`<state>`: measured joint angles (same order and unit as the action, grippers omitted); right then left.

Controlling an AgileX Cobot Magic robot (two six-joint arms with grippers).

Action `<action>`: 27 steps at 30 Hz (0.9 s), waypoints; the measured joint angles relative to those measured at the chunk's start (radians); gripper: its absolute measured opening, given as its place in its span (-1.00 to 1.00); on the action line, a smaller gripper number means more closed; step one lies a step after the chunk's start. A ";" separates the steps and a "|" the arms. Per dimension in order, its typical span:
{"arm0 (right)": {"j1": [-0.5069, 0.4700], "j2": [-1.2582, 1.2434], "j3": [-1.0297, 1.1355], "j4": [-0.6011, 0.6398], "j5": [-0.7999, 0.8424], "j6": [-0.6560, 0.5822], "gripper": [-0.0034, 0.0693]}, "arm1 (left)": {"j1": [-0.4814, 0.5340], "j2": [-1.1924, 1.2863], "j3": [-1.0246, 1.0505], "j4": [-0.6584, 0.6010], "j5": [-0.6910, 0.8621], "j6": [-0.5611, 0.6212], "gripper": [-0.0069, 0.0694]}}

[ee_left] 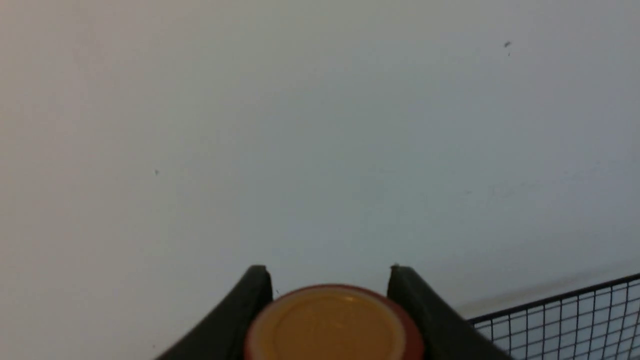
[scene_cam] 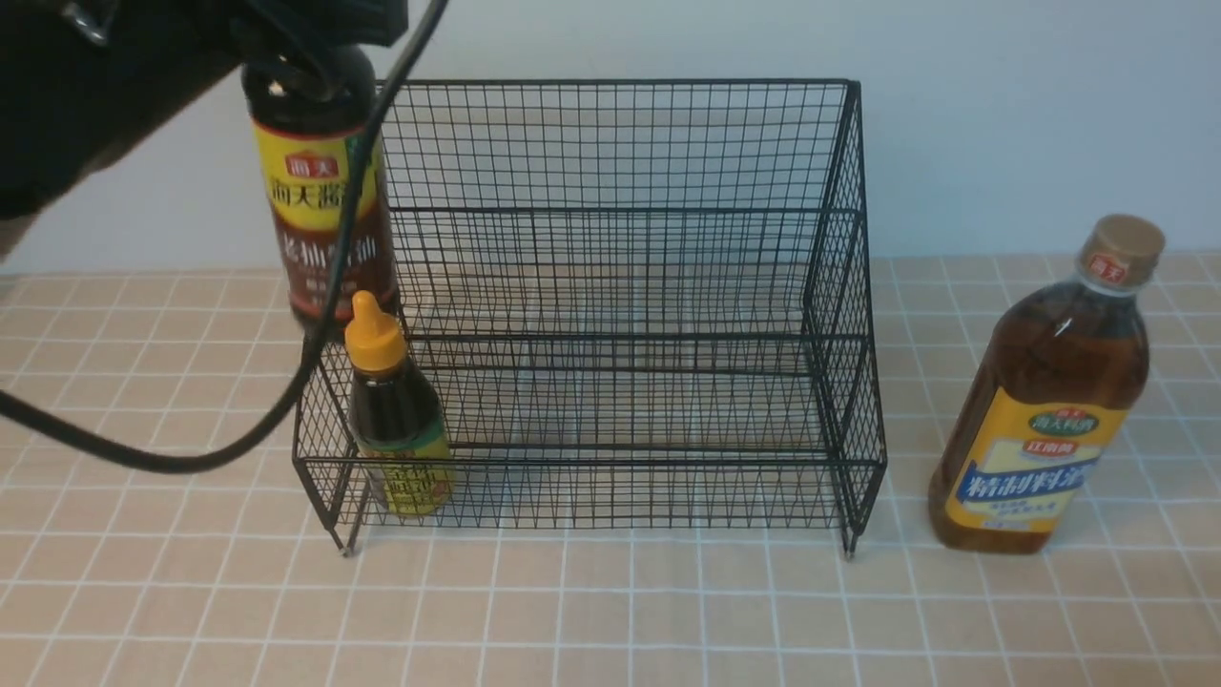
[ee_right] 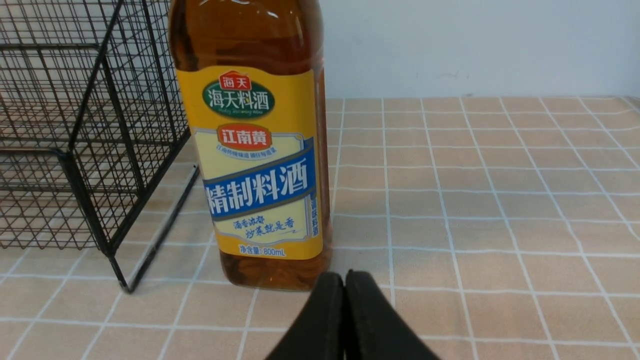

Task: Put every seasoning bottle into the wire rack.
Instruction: Use the left arm to put the condiment bottle back on the shelf

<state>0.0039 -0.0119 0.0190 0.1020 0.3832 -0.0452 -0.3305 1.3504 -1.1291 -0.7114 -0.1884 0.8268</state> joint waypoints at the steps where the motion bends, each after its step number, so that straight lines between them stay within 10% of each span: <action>1: 0.000 0.000 0.000 0.000 0.000 0.000 -0.94 | -0.001 0.007 -0.003 0.000 -0.010 0.000 -0.12; 27: 0.000 0.000 0.000 0.000 0.000 0.000 -0.94 | -0.014 0.017 -0.007 0.158 -0.080 -0.113 -0.12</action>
<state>0.0039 -0.0119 0.0190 0.1020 0.3832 -0.0452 -0.3440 1.3678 -1.1360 -0.5529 -0.2682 0.7135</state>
